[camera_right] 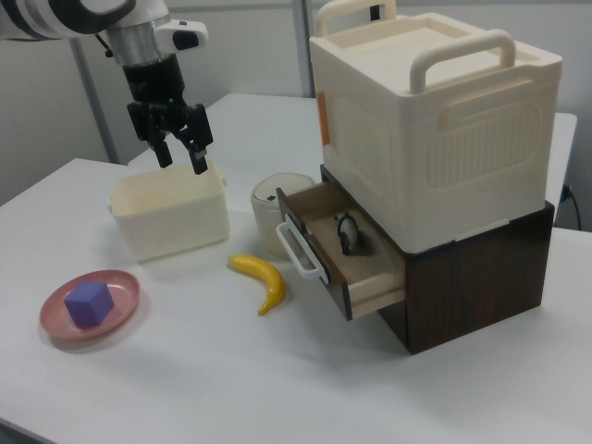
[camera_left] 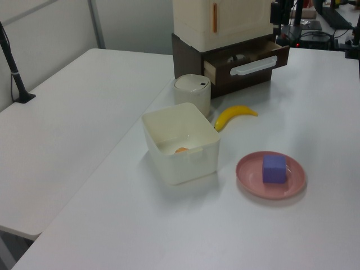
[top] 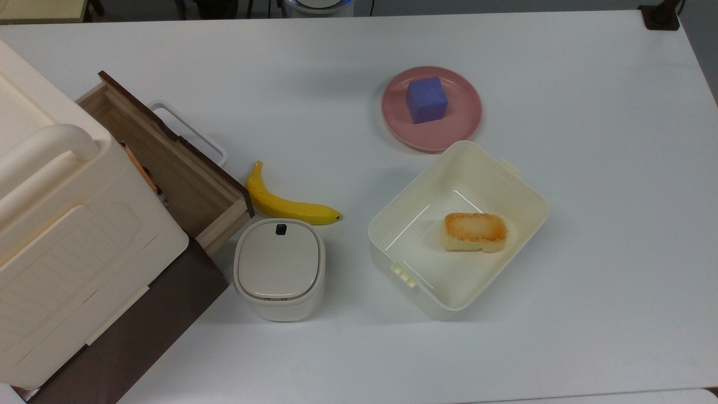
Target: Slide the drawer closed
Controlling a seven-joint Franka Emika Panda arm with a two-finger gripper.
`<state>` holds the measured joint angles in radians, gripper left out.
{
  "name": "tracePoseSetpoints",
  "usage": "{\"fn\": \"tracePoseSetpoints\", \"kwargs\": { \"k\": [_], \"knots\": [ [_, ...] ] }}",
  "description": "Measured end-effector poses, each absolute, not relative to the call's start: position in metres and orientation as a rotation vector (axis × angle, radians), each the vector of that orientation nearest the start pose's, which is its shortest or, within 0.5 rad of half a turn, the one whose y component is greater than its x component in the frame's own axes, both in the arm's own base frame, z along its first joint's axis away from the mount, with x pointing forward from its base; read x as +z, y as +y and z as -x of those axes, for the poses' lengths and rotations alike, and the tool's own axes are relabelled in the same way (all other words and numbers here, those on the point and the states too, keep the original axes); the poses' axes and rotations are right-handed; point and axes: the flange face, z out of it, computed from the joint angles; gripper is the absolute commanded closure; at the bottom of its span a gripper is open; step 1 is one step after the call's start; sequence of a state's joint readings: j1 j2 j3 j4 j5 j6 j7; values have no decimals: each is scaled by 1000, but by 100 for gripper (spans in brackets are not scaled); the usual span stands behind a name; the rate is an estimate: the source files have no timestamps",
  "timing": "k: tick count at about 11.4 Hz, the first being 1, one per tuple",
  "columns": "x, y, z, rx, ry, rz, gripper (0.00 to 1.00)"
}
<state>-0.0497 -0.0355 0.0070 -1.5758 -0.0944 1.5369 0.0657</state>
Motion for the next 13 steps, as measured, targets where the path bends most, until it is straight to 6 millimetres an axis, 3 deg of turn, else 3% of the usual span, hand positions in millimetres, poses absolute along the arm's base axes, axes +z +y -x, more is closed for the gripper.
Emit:
{"fn": "tracePoseSetpoints", "kwargs": {
  "k": [2,3,4,6,9,13],
  "knots": [
    [634,-34,-533,93,177,3230,69],
    [632,-35,-530,139,180,3229,95],
    [629,-35,-529,164,183,3227,100],
    [618,-39,-533,200,211,3224,100],
    [601,-58,-541,197,305,3211,100],
    [537,-83,-566,-51,357,3192,100]
  ]
}}
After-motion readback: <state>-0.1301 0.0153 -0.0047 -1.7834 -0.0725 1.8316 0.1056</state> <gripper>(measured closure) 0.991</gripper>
